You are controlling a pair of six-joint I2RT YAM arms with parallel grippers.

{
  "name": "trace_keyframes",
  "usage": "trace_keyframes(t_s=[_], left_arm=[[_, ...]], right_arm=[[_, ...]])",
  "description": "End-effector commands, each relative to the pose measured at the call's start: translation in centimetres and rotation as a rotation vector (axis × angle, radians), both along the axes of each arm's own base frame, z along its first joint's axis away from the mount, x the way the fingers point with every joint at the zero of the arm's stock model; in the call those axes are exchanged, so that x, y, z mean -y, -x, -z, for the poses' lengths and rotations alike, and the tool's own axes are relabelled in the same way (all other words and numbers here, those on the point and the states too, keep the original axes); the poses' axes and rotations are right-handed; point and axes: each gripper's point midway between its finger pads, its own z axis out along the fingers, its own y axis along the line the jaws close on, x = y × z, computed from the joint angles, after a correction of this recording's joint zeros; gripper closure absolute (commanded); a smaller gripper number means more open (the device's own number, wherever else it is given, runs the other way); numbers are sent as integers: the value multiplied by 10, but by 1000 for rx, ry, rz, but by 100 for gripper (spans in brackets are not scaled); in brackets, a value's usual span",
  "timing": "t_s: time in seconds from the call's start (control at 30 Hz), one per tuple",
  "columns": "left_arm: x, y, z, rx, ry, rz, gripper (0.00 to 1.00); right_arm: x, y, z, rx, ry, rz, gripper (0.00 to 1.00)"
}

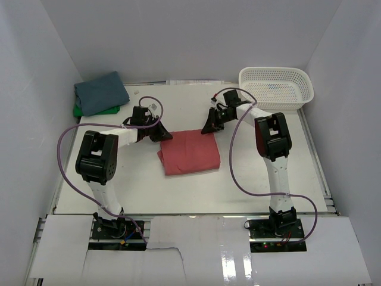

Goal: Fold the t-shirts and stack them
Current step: Smooth out wrinkles on the folded tshirt

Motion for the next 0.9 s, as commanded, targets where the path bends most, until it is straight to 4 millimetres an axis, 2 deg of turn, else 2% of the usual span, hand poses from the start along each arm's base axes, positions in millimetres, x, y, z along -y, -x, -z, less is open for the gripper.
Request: trace_keyframes(t_s=[0.0, 0.1, 0.3, 0.47, 0.6, 0.67, 0.73, 0.77, 0.87], left_arm=[[-16, -1, -2, 4, -41, -35, 100], [-29, 5, 9, -25, -55, -67, 100], [-52, 16, 39, -80, -145, -148, 100], [-57, 21, 56, -120, -139, -165, 100], [-61, 18, 56, -125, -159, -183, 100], [-64, 12, 50, -111, -172, -196, 100], [-69, 9, 43, -103, -185, -215, 100], [-69, 6, 38, -94, -181, -222, 100], [-68, -6, 6, -32, -162, -231, 100]], right_arm=[[27, -7, 12, 23, 79, 42, 92], [36, -10, 16, 24, 91, 56, 92], [43, -17, 19, 46, 122, 64, 92], [42, -18, 15, 61, 105, 52, 92], [47, -25, 11, 95, 143, 70, 92], [50, -29, 5, 113, 147, 77, 92], [51, -34, -8, 146, 142, 84, 92], [50, -39, -21, 173, 132, 86, 91], [45, -45, -50, 225, 94, 83, 86]])
